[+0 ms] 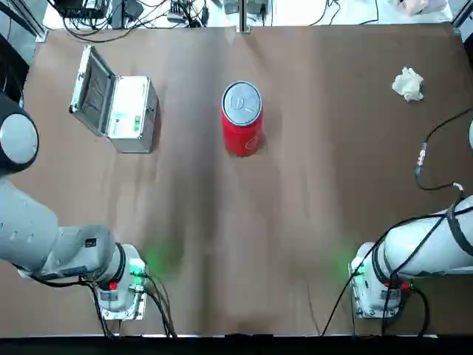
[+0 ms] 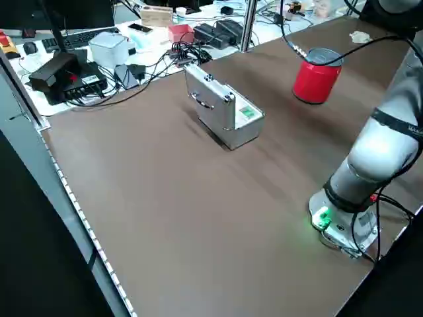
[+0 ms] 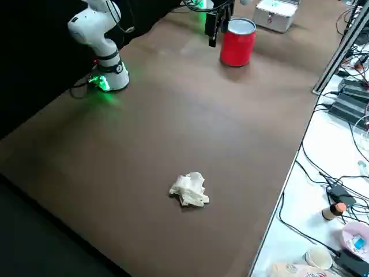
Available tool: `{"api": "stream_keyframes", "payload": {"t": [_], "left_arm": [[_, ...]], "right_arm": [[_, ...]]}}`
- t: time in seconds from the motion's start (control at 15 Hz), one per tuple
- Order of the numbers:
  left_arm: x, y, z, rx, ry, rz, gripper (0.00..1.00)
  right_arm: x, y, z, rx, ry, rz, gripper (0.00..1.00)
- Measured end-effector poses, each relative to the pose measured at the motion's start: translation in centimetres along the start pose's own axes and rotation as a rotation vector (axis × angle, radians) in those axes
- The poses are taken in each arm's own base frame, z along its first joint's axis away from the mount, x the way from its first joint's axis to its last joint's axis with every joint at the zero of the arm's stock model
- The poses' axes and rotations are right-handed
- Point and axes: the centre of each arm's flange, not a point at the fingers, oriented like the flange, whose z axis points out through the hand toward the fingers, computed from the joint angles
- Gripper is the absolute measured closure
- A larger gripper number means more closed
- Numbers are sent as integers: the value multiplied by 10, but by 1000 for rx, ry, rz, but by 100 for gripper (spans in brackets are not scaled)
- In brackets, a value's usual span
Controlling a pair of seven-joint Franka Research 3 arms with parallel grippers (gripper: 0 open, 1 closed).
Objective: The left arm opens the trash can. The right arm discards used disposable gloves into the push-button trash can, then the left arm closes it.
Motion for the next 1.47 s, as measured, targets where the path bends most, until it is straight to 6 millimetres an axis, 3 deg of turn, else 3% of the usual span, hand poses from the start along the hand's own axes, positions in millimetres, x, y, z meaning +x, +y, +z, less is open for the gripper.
{"api": "stream_keyframes", "payload": {"t": [0.27, 0.53, 0.8, 0.93, 1.33, 1.47], "left_arm": [[-4, 0, 3, 2, -35, 2, 0], [-6, 9, 4, 1, -46, 16, 0], [-7, 29, 6, -3, -53, 54, 0], [-9, 46, 8, -11, -61, 91, 0], [-25, 140, 24, -35, -102, 242, 0], [-26, 151, 31, -40, -116, 258, 5]], "right_arm": [[1, -10, 1, 2, -4, -16, 1], [-1, -4, 2, 2, -16, -26, 1], [-5, 41, 13, 1, -47, 8, 1], [5, 70, 43, -9, -62, 48, 1], [46, 176, 179, -33, -36, 169, 1], [54, 194, 211, -44, -4, 186, 1]]}}
